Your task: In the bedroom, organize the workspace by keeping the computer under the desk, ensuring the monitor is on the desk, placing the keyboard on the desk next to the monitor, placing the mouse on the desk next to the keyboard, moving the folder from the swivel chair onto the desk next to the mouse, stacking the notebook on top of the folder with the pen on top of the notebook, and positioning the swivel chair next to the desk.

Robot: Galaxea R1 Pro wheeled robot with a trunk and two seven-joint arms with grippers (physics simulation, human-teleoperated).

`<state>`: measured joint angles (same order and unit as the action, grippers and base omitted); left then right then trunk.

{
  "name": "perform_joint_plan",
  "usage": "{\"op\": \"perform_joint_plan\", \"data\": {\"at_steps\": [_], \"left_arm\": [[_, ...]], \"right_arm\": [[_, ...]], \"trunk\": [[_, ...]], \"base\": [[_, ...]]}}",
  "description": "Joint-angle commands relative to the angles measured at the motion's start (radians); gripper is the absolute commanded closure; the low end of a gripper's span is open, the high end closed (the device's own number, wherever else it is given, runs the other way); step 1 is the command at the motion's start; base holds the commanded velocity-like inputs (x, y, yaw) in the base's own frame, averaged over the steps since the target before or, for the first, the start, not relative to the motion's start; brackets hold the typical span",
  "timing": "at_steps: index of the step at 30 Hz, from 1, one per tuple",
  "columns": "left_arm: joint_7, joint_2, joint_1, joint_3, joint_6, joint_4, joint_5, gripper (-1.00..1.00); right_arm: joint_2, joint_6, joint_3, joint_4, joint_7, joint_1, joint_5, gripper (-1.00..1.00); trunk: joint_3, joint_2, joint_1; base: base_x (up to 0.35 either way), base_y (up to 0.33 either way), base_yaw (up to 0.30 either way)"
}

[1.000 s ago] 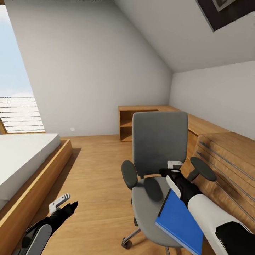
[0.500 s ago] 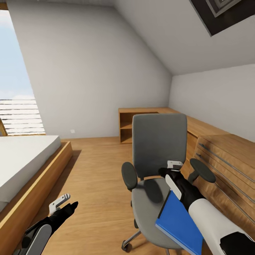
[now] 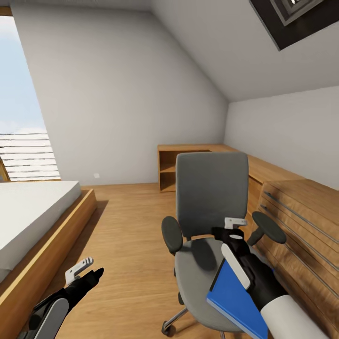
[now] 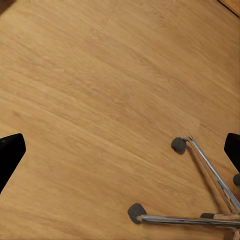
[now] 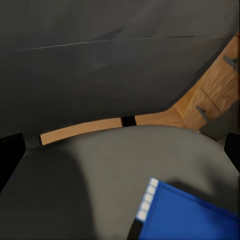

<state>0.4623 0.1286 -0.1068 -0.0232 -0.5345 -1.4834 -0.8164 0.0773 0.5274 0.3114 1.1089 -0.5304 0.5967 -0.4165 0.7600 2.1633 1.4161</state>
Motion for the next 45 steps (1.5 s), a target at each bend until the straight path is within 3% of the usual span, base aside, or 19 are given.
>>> {"op": "perform_joint_plan", "data": {"at_steps": [1, 22, 31, 45], "left_arm": [[0.009, 0.0, -0.001, 0.0, -0.002, -0.001, -0.01, -1.0], [0.009, 0.0, -0.001, 0.0, -0.002, -0.001, -0.009, -1.0], [0.009, 0.0, -0.001, 0.0, -0.002, -0.002, -0.01, -1.0], [0.009, 0.0, -0.001, 0.0, -0.002, -0.002, -0.009, -1.0]], "right_arm": [[0.002, 0.005, 0.004, 0.016, -0.021, -0.006, -0.01, -1.0], [-0.006, 0.01, 0.008, 0.096, -0.053, -0.038, -0.03, -1.0], [-0.005, 0.009, 0.006, 0.095, -0.056, -0.038, -0.031, -1.0], [-0.005, 0.009, 0.006, 0.095, -0.056, -0.038, -0.031, -1.0]], "trunk": [[0.001, 0.001, 0.0], [0.001, 0.001, 0.0], [-0.002, 0.001, 0.0], [-0.007, 0.001, 0.0]], "base": [[0.0, 0.0, 0.0], [0.0, 0.0, 0.0], [0.0, 0.034, -0.223], [-0.133, 0.268, -0.255]]}}
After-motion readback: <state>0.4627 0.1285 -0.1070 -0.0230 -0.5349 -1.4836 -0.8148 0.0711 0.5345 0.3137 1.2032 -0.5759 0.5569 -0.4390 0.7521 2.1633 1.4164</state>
